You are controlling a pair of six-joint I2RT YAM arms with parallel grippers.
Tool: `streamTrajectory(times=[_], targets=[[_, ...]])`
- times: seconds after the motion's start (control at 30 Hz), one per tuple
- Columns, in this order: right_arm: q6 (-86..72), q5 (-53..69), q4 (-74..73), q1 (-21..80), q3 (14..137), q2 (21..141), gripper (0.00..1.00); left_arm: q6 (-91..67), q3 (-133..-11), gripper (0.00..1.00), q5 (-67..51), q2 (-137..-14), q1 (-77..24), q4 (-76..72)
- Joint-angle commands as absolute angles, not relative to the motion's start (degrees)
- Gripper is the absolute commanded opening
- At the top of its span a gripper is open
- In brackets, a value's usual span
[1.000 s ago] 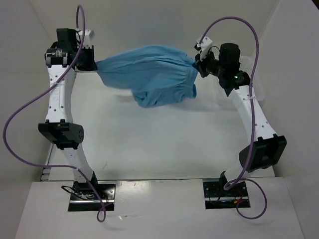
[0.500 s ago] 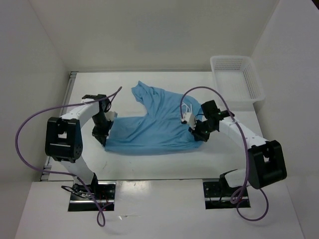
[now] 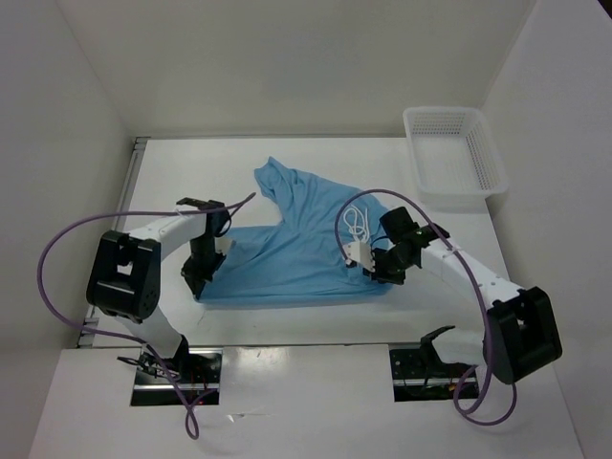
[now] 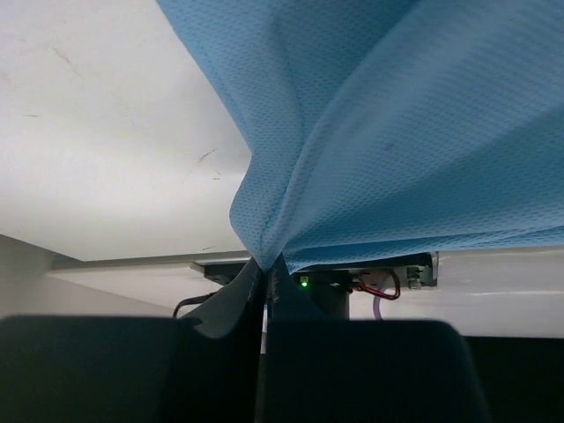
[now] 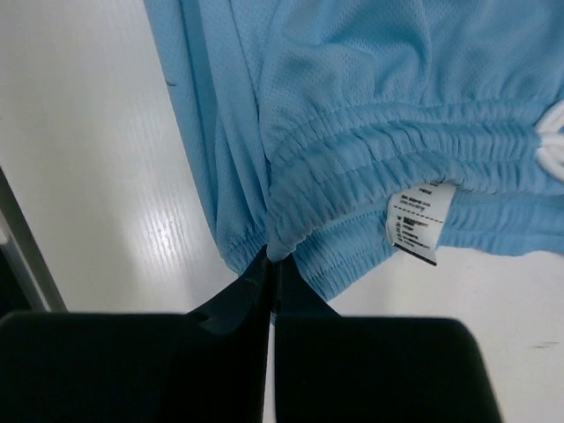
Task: Fold and stack the shorts
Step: Flatten the shorts out
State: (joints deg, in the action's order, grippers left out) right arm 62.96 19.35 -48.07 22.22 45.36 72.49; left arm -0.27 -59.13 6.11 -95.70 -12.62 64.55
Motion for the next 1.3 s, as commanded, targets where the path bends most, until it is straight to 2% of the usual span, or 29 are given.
streamTrajectory(times=[0.0, 0.03, 0.1, 0.17, 0.2, 0.27, 0.37, 0.47, 0.57, 0.73, 0.8, 1.0, 1.07, 1.17, 1.27], targets=[[69.08, 15.64, -52.91, 25.38, 45.8, 67.77, 0.0, 0.0, -57.49, 0.01, 10.89, -93.25, -16.42, 66.63], [69.08, 15.04, -52.91, 26.18, 45.09, 66.89, 0.0, 0.0, -56.87, 0.01, 10.9, -92.73, -16.96, 66.1], [69.61, 14.41, -52.91, 27.68, 44.39, 64.0, 0.26, 0.0, -56.07, 0.01, 10.9, -92.72, -17.92, 66.09], [69.61, 12.32, -52.91, 29.17, 43.68, 61.45, 0.41, 0.0, -55.55, 0.02, 10.11, -92.72, -18.72, 66.09], [69.61, 11.78, -52.91, 29.18, 43.68, 60.83, 0.56, 0.0, -55.55, 0.02, 9.41, -92.2, -19.42, 66.09], [68.21, 10.64, -53.52, 29.18, 44.38, 60.29, 0.65, 0.0, -55.55, 0.02, 8.88, -92.2, -19.95, 66.09], [63.82, 12.99, -55.89, 29.18, 48.85, 61.34, 0.66, 0.0, -55.02, 0.03, 8.88, -92.81, -20.57, 64.96], [54.35, 20.46, -53.01, 29.18, 53.87, 67.83, 0.65, 0.0, -55.63, 0.03, 8.88, -94.3, -20.57, 64.25], [45.03, 24.16, -51.94, 29.18, 58.79, 83.61, 0.62, 0.0, -55.63, 0.03, 7.48, -94.31, -20.57, 64.25], [46.23, 25.75, -53.43, 27.77, 60.38, 86.75, 0.55, 0.0, -55.11, 0.03, 6.94, -93.6, -20.57, 64.25], [46.23, 26.36, -54.32, 27.77, 59.86, 86.75, 0.52, 0.0, -55.11, 0.03, 6.94, -92.99, -20.57, 64.25], [45.53, 24.97, -54.4, 27.77, 58.71, 89.91, 0.29, 0.0, -55.11, 0.03, 6.94, -92.99, -20.57, 64.25], [45.53, 24.17, -55.54, 27.77, 58.71, 89.39, 0.3, 0.0, -54.59, 0.03, 7.47, -92.99, -20.57, 64.25], [45.0, 21.45, -58.43, 27.77, 59.85, 89.38, 0.43, 0.0, -54.58, 0.03, 7.47, -92.99, -20.57, 63.72], [45.0, 20.21, -60.2, 27.77, 60.99, 88.07, 0.52, 0.0, -54.58, 0.03, 7.47, -92.99, -20.57, 63.72]])
